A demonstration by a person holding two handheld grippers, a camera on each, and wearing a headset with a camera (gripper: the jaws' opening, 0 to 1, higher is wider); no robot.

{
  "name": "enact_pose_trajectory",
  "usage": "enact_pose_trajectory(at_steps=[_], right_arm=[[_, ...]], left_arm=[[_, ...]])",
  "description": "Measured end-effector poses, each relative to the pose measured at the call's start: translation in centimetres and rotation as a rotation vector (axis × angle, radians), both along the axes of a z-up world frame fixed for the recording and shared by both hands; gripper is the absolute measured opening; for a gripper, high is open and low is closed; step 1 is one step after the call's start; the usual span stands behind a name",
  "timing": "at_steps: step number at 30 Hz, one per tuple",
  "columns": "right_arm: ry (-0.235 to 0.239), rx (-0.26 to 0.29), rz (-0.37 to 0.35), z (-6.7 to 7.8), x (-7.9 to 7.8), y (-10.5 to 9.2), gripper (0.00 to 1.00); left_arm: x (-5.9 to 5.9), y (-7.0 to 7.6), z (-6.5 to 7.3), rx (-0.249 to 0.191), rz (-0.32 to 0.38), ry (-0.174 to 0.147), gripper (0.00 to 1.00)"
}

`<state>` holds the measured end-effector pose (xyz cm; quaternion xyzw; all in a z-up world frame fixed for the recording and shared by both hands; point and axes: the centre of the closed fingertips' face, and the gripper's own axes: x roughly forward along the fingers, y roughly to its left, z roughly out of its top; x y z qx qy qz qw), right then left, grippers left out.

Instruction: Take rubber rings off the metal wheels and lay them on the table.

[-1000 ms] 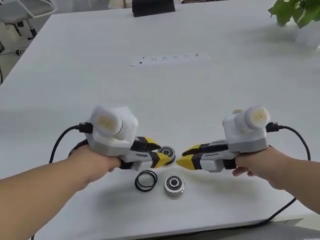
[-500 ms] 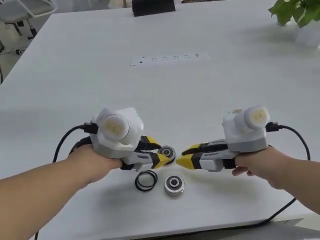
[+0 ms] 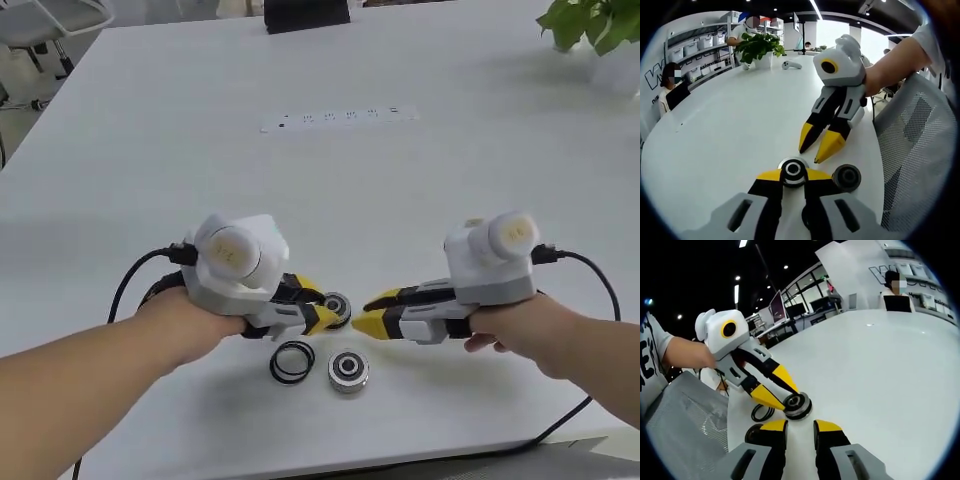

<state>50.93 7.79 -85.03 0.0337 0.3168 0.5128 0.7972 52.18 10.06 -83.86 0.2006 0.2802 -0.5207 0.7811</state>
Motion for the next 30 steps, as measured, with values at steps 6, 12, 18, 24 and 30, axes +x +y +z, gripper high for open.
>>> enact_pose_trajectory(at_steps=[6,12,18,24,30], right_arm=[[0.0,0.002,0.003,0.1,-0.2,0.2,0.18],[-0.012,-0.009,0.016,0.1,-0.3,0.3,0.18],[-0.032,-0.024,0.039,0.0,-0.2,0.8,0.18],[-0.076,-0.047,0.056,0.0,0.1,1.3,0.19],[-0.149,-0.1,0.096,-0.3,0.2,1.8,0.2]], left_arm=[[0.1,-0.4,-0.1,-0.005,0.009,0.0,0.09],[0.1,-0.5,0.0,-0.015,0.028,0.008,0.09],[0.1,-0.4,0.0,-0.007,0.023,-0.001,0.07],[0.1,-0.4,0.0,-0.018,0.039,0.002,0.07],[0.1,-0.4,0.0,-0.032,0.055,0.008,0.07]])
